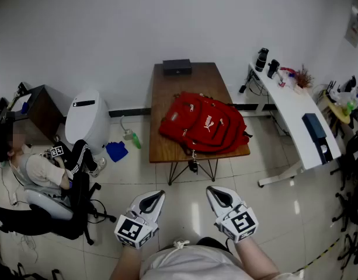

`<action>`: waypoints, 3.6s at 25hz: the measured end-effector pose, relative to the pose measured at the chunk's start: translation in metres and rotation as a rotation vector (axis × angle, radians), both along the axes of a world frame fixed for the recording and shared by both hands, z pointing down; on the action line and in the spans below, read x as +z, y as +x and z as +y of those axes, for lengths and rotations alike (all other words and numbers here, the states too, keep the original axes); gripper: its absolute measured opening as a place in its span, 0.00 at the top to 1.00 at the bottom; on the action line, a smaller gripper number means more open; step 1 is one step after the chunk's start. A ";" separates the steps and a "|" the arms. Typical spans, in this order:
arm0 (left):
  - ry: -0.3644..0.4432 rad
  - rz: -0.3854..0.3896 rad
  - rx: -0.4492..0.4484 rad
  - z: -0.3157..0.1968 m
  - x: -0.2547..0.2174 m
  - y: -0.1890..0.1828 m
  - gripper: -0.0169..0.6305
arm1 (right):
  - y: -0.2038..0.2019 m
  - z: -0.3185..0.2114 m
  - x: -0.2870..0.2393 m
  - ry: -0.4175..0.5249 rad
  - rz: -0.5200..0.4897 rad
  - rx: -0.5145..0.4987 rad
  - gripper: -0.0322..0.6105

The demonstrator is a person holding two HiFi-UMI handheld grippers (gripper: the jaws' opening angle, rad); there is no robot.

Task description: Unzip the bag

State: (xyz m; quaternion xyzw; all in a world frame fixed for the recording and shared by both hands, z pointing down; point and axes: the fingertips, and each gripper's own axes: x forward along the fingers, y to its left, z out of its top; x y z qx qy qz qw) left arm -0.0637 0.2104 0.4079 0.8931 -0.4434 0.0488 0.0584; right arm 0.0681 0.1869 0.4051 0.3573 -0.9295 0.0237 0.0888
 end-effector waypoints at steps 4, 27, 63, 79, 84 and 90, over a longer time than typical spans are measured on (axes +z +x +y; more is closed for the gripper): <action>-0.006 -0.027 0.019 -0.018 0.007 -0.015 0.96 | -0.012 -0.021 0.001 0.005 -0.009 0.023 0.94; -0.076 -0.091 -0.041 -0.312 0.036 -0.004 0.96 | -0.003 -0.315 0.025 -0.121 -0.023 -0.031 0.94; -0.418 -0.054 0.234 -0.426 0.184 0.004 0.96 | -0.085 -0.358 0.223 -0.591 0.236 0.048 0.93; -0.536 -0.094 0.283 -0.421 0.194 0.005 0.96 | -0.031 -0.375 0.204 -0.430 0.544 -0.005 0.93; -0.530 -0.112 0.277 -0.420 0.196 0.002 0.96 | -0.018 -0.395 0.195 -0.327 0.643 0.022 0.93; -0.607 -0.070 0.276 -0.420 0.197 0.001 0.96 | -0.001 -0.431 0.173 -0.295 0.631 0.071 0.93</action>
